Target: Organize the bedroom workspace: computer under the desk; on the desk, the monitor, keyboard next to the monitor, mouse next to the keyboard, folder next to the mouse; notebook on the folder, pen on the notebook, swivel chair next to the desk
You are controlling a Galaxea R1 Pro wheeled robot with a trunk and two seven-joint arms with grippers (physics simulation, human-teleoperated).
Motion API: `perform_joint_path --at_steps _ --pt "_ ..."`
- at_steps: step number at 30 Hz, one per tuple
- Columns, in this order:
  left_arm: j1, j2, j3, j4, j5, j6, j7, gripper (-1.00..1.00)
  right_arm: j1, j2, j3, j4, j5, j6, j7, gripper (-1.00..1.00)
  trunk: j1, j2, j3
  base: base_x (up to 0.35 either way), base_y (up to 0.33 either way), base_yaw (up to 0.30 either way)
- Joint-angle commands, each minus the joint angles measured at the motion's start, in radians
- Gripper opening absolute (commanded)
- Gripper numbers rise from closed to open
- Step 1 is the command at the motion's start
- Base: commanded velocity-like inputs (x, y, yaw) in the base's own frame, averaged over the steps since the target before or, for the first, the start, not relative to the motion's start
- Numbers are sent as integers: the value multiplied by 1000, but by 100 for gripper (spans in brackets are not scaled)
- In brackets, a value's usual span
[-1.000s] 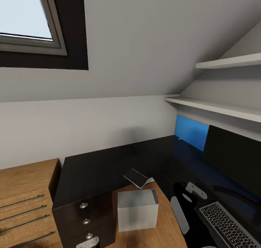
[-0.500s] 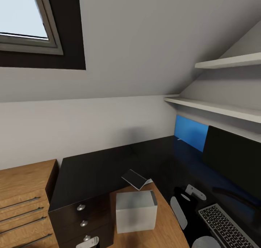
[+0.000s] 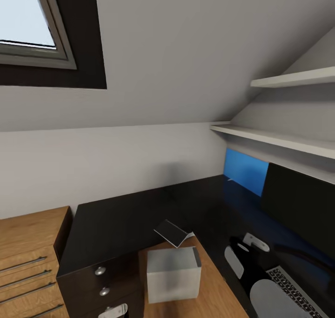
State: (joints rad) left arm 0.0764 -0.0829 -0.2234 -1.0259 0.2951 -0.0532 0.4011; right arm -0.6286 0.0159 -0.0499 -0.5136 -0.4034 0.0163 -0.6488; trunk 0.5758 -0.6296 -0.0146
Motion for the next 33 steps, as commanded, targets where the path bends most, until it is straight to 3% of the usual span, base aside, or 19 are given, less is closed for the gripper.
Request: perform_joint_path --at_steps 1,3,14,17,21,23,29,33 --pt "0 0 -7 -1 10 -6 5 100 -15 -6 -3 28 -8 -9 9 -100 1 -1 -2 218 -1 0" --pt "-1 1 -20 -1 10 -6 5 100 -44 -18 -4 87 -9 -47 25 -100 1 -1 -2 281 0 0" --pt "-1 3 -25 -1 11 -6 5 100 -57 -46 -8 121 -14 -65 31 -100 1 -1 -2 266 -31 0" --pt "-1 3 -25 -3 13 -6 4 100 -57 -58 -13 129 -46 -66 31 -100 1 -1 -2 70 -25 0" --pt "-1 2 -24 -8 16 -6 5 100 -57 -75 -16 134 -141 -77 31 -100 1 -1 -2 17 -6 0" --pt "-1 1 -24 -9 23 -7 5 100 -57 -77 -16 134 -169 -84 31 -100 1 -1 -2 5 -2 0" --pt "-1 0 -23 -10 63 -7 7 100 -57 -76 -17 148 -201 -107 30 -100 1 -1 -2 1 0 0" --pt "-1 0 -24 -10 72 -7 8 100 -57 -56 -21 153 -205 -176 -8 -100 1 -1 -2 0 0 0"
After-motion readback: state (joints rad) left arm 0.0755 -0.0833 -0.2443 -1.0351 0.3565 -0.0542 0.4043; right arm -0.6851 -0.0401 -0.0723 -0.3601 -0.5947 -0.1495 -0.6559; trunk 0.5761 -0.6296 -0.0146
